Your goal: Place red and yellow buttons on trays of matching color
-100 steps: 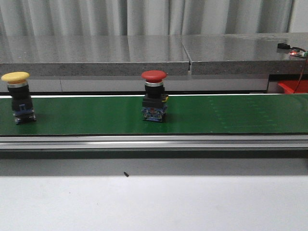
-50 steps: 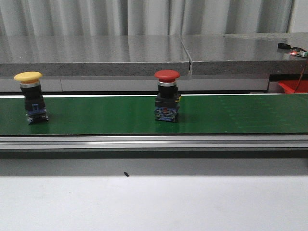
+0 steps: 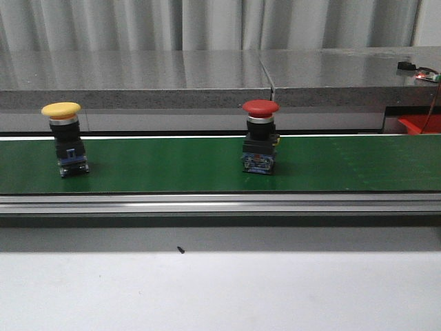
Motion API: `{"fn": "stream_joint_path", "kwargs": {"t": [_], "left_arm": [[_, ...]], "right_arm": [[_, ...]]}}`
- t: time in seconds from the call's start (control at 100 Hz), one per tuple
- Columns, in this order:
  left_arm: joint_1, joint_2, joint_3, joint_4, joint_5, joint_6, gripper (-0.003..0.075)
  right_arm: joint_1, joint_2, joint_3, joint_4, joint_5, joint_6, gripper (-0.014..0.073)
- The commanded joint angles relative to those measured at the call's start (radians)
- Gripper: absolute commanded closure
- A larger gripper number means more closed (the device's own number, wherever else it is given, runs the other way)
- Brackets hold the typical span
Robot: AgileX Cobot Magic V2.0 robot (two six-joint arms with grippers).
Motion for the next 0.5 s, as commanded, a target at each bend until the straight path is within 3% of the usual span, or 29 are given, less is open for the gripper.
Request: {"fn": "stream_joint_path", "kwargs": {"t": [0.0, 0.07, 0.49], "left_arm": [[-0.008, 0.010, -0.025, -0.005, -0.070, -0.011, 0.0739], [-0.008, 0.010, -0.025, -0.005, -0.070, -0.011, 0.0739], [-0.008, 0.010, -0.025, -0.005, -0.070, -0.011, 0.0739]], "right_arm": [[0.029, 0.041, -0.083, 0.013, -0.011, -0.013, 0.0097], [0.058, 0.082, -0.123, 0.013, -0.011, -0.020, 0.0053], [0.184, 0.318, -0.338, 0.054, 0.039, -0.169, 0.0053]]}}
